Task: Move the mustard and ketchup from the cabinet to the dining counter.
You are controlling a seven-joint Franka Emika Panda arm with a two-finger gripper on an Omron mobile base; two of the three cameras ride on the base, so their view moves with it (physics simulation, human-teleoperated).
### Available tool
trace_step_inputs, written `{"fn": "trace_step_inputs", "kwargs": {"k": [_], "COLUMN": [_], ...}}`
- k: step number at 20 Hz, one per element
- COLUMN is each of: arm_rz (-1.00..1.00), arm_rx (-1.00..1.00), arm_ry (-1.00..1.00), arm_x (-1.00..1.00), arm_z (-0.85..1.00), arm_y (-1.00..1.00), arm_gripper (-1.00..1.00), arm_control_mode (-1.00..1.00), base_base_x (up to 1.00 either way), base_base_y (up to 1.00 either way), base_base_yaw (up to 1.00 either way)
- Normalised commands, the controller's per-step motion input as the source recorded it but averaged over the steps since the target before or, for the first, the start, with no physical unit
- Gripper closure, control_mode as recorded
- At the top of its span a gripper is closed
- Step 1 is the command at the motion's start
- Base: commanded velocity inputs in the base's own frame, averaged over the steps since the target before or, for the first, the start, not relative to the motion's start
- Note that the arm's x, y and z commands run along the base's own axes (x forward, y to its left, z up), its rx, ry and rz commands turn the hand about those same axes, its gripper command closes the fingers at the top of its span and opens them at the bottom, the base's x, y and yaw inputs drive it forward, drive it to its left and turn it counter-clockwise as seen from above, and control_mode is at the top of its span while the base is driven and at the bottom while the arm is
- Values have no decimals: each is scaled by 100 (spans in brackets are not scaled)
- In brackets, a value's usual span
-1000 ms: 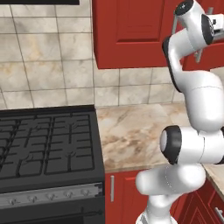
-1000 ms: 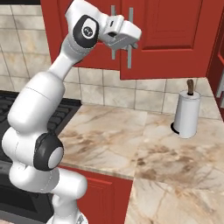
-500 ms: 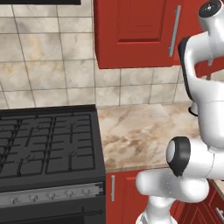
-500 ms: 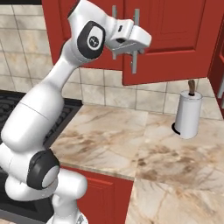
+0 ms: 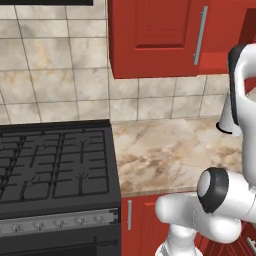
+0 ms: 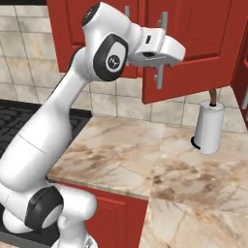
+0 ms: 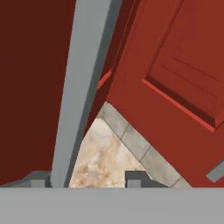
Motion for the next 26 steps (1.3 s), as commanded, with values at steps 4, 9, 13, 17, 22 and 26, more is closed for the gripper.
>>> {"fn": "trace_step_inputs", "kwargs": {"k": [4,9,13,17,22,26], "arm_rz": [10,14,16,15,6,-1], "arm_rx": [0,-6,-7,-11,-17,-7], "arm_ry": [0,0,0,0,0,19], "arm_x": [-97,-100,-95,-10,71,100], "arm_z": [-9,-20,-9,-12,-24,-1], "arm_y": [82,100,100,100,100,25], "arm_gripper": [-100,-100,-100,-100,-100,-100], "arm_control_mode": [-100,-100,-100,-100,-100,-100], "base_base_x": [0,0,0,0,0,0], "base_base_y": [0,0,0,0,0,0], "base_base_yaw": [0,0,0,0,0,0]}}
